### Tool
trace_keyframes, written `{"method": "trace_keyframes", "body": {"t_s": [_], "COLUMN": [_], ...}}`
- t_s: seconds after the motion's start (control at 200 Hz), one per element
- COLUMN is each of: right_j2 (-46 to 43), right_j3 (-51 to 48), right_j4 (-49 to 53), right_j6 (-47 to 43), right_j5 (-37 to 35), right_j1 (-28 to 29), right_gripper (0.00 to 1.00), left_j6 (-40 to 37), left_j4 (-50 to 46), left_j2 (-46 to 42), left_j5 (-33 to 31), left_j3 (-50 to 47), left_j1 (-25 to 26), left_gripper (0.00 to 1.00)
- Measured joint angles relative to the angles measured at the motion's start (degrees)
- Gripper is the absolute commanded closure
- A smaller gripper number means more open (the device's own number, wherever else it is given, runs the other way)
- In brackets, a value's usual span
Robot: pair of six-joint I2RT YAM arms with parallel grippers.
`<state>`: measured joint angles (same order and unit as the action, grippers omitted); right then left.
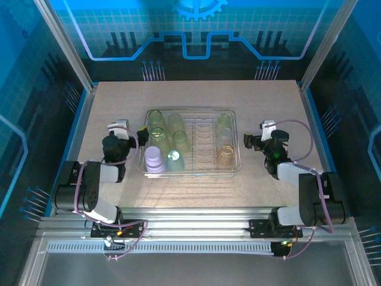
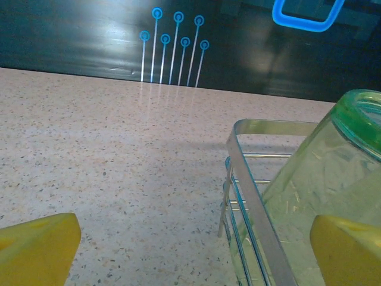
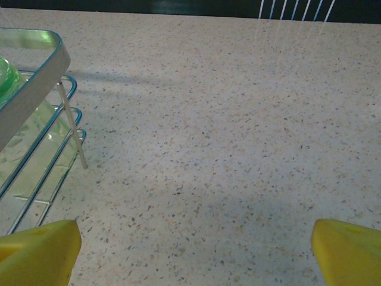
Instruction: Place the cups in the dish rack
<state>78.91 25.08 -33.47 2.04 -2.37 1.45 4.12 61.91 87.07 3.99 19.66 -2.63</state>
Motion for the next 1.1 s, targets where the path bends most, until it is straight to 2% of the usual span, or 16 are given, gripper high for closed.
{"method": "trace_keyframes", "body": {"t_s": [0.405, 0.615, 0.695, 0.786, 0.861, 1.101], "right_j2": [4.52, 8.9, 8.46, 8.5, 8.68, 8.98], "right_j3": [6.4, 10.58, 7.19, -0.31, -4.28, -5.25], "right_j4": [4.85, 6.6, 2.19, -7.65, -10.32, -18.23], "right_j6": [0.0, -1.29, -1.77, -1.92, -1.92, -3.19], "right_j5": [-1.22, -0.22, -0.31, -1.29, -2.62, -7.91], "right_j1": [-0.02, 0.76, 1.7, 2.21, 2.45, 5.66], "right_gripper": [0.0, 0.0, 0.0, 0.0, 0.0, 0.0], "left_j6": [0.68, 0.63, 0.63, 0.63, 0.63, 0.63], "left_j4": [0.13, -0.79, -0.79, -0.79, -0.94, -1.38], "left_j2": [0.0, 0.0, 0.0, 0.0, 0.0, 0.0], "left_j5": [-5.75, -6.6, -6.8, -6.99, -7.21, -7.65], "left_j3": [0.0, 0.55, 0.55, 0.57, 0.66, 0.87], "left_j1": [1.42, 1.7, 1.75, 1.79, 1.86, 2.05], "left_gripper": [0.01, 0.01, 0.01, 0.01, 0.0, 0.01]}}
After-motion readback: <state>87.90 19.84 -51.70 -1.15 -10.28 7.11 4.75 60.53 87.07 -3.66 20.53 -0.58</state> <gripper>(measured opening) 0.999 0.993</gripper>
